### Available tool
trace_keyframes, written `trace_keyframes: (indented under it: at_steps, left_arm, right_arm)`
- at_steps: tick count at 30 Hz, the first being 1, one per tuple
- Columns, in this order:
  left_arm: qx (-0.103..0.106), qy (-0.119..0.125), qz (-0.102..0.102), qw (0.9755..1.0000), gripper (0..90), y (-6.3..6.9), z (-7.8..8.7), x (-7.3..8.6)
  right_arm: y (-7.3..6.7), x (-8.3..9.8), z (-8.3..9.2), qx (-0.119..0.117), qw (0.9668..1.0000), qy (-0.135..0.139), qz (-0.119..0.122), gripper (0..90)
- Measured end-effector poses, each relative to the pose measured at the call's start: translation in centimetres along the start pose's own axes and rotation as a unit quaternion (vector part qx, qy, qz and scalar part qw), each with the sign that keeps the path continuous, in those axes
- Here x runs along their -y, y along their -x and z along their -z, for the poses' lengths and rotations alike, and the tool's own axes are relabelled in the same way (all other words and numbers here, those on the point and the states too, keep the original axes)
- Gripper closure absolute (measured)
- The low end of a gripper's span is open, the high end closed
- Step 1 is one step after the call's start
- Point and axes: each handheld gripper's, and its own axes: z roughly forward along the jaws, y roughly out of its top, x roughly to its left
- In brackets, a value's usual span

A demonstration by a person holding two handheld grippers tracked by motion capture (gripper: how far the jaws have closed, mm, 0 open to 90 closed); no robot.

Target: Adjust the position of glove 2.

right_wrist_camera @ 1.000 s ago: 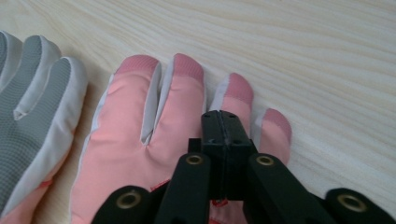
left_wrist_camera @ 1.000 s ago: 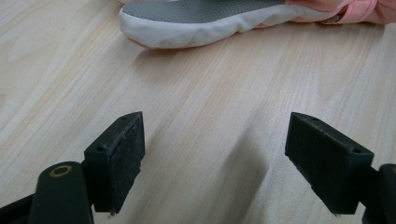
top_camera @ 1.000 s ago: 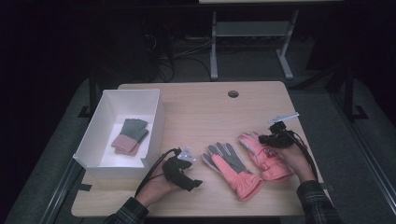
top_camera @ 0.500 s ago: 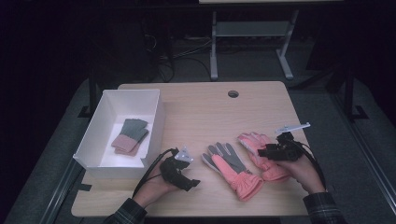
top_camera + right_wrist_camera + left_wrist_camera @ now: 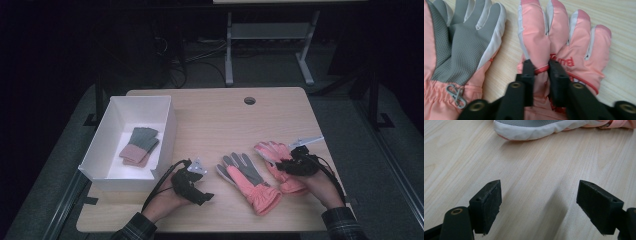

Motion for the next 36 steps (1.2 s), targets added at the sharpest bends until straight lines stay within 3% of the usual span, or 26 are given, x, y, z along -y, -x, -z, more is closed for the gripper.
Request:
trace_keyframes:
  at_steps: [6,10,16,19,20,21,28,36]
  left_arm:
    - [0.001,-0.001,0.000,1.0000,20.0,-0.1,0.0,0.0]
    - [0.001,-0.004,-0.002,1.0000,20.0,0.0,-0.1,0.0]
    - [0.000,-0.002,0.002,1.0000,20.0,0.0,-0.3,0.0]
    - [0.003,-0.001,0.006,1.0000,20.0,0.1,-0.2,0.0]
    - [0.003,-0.001,0.006,1.0000,20.0,0.1,-0.2,0.0]
    - [0.002,-0.001,0.006,1.0000,20.0,0.1,-0.2,0.0]
    - [0.002,-0.002,0.005,1.0000,20.0,0.0,-0.2,0.0]
    - [0.003,-0.001,0.006,1.0000,20.0,0.0,-0.2,0.0]
  right_arm:
    - [0.4,-0.3,1.2,-0.006,0.9999,0.012,0.002,82.6]
    - [0.1,-1.0,2.8,-0.014,0.9992,0.035,0.008,83.1]
    - [-1.6,-2.3,5.0,-0.024,0.9979,0.056,0.022,83.0]
    - [-3.4,-3.1,5.8,-0.030,0.9970,0.060,0.038,83.0]
    - [-3.4,-3.1,5.8,-0.030,0.9970,0.060,0.038,83.0]
    - [-4.5,-3.5,5.8,-0.036,0.9965,0.060,0.045,82.9]
    - [-7.9,-4.3,4.7,-0.061,0.9939,0.048,0.079,82.8]
    - [-9.1,-4.2,2.5,-0.072,0.9933,0.019,0.089,82.5]
